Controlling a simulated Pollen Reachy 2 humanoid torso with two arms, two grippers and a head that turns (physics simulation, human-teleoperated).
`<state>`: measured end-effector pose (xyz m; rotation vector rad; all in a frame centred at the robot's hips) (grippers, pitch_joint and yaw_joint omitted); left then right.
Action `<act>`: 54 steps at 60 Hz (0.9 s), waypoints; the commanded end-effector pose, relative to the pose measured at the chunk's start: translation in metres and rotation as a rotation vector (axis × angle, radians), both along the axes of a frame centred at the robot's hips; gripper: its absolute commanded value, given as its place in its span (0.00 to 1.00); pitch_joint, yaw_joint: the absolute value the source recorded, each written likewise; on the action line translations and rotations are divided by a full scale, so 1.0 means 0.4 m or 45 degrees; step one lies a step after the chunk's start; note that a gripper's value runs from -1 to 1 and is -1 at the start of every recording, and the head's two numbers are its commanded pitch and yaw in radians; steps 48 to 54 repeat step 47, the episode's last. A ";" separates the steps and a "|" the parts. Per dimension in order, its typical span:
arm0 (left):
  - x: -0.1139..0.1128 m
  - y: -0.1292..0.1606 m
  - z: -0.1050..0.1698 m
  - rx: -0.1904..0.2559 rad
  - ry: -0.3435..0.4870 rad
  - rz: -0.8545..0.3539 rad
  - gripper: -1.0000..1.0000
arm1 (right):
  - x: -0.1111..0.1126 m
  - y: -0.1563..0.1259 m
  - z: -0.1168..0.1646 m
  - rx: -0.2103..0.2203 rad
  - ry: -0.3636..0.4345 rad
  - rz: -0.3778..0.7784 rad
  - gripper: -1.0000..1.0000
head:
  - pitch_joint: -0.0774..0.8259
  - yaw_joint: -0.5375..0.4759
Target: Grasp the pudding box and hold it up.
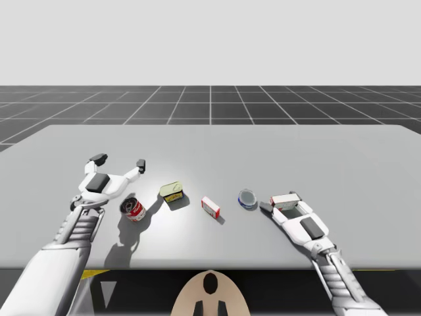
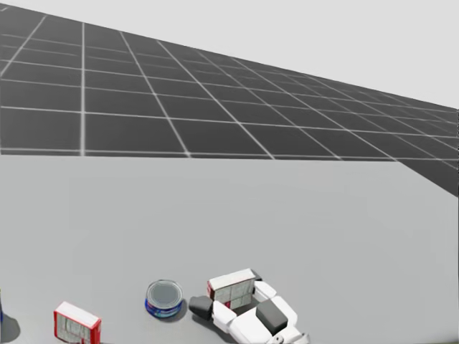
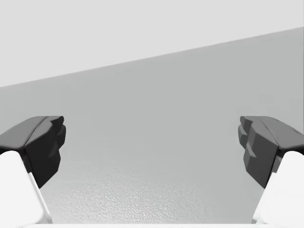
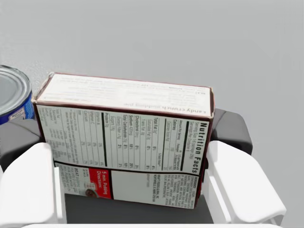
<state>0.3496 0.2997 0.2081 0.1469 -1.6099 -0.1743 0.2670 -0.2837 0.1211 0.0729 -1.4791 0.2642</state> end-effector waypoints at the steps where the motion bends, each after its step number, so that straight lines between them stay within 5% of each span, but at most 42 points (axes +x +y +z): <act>1: -0.001 0.001 0.003 -0.001 -0.004 0.000 0.00 | -0.008 0.010 0.004 0.014 -0.001 0.004 1.00 | 0.45 0.11; 27: -0.003 0.004 0.010 -0.009 -0.015 0.003 0.00 | -0.024 0.022 0.212 -0.001 -0.231 0.015 1.00 | 0.45 0.10; 45: -0.004 0.005 0.012 -0.010 -0.021 0.006 0.00 | -0.058 0.036 0.434 -0.016 -0.526 0.006 1.00 | 0.43 0.10; 54: -0.004 0.005 0.012 -0.010 -0.020 0.006 0.00 | -0.060 0.039 0.450 -0.015 -0.546 0.007 1.00 | 0.43 0.09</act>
